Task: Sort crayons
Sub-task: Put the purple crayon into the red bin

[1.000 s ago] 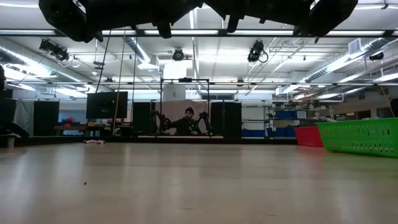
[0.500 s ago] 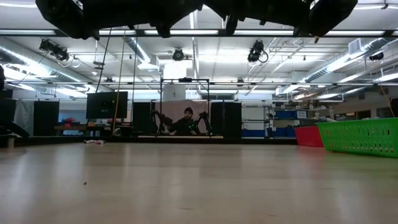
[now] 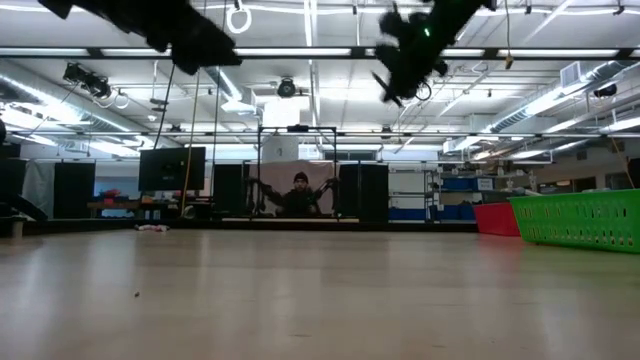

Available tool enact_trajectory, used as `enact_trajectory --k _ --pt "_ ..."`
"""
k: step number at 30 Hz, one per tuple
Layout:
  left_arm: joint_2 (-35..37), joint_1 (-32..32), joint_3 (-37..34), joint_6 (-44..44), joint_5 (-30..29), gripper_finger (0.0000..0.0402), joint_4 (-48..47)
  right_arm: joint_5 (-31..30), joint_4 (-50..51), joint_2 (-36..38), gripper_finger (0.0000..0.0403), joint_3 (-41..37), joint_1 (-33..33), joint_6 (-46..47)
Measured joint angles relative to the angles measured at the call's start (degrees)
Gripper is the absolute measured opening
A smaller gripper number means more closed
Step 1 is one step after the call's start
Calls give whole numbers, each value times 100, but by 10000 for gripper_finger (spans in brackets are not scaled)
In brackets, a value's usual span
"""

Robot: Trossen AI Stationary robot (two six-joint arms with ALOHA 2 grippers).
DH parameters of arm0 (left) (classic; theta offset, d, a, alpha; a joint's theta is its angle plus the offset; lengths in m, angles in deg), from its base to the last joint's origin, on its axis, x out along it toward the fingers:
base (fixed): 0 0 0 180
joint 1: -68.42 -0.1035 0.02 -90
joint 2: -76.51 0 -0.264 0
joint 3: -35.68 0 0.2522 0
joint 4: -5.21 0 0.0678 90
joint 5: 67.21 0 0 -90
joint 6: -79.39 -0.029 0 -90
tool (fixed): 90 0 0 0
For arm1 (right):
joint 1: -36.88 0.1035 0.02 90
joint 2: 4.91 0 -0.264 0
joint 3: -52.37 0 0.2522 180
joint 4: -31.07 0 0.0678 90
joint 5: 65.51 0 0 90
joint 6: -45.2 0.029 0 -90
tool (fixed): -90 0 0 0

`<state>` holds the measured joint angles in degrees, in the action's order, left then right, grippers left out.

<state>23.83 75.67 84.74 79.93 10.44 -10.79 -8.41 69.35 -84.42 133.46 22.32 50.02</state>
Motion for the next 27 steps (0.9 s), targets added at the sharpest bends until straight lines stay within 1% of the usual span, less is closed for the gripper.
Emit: enact_trajectory --k 2,6,9,12,15,20,24,27 --pt "27 68 -12 -16 -191 230 -227 -10 891 -70 30 119 -675 392" --pt "4 85 -9 -6 -445 231 -354 353 2157 -242 30 43 -2107 1137" --pt "-24 82 -14 2 -453 231 -546 663 2619 -446 32 -131 -3003 1601" --pt "-11 82 -12 -32 -454 231 -531 827 2514 -621 33 -352 -3529 1854" --pt "-13 82 -12 -112 -456 231 -540 920 2418 -914 33 -530 -3773 2097" --pt "-13 100 -12 -112 -458 231 -542 1208 2459 -1451 34 -782 -3962 2356" --pt "-13 109 -12 -118 -456 231 -545 1163 2429 -1753 36 -900 -4003 2399" --pt "-13 98 -12 -112 -471 231 -552 966 2423 -1918 52 -922 -4001 2385"
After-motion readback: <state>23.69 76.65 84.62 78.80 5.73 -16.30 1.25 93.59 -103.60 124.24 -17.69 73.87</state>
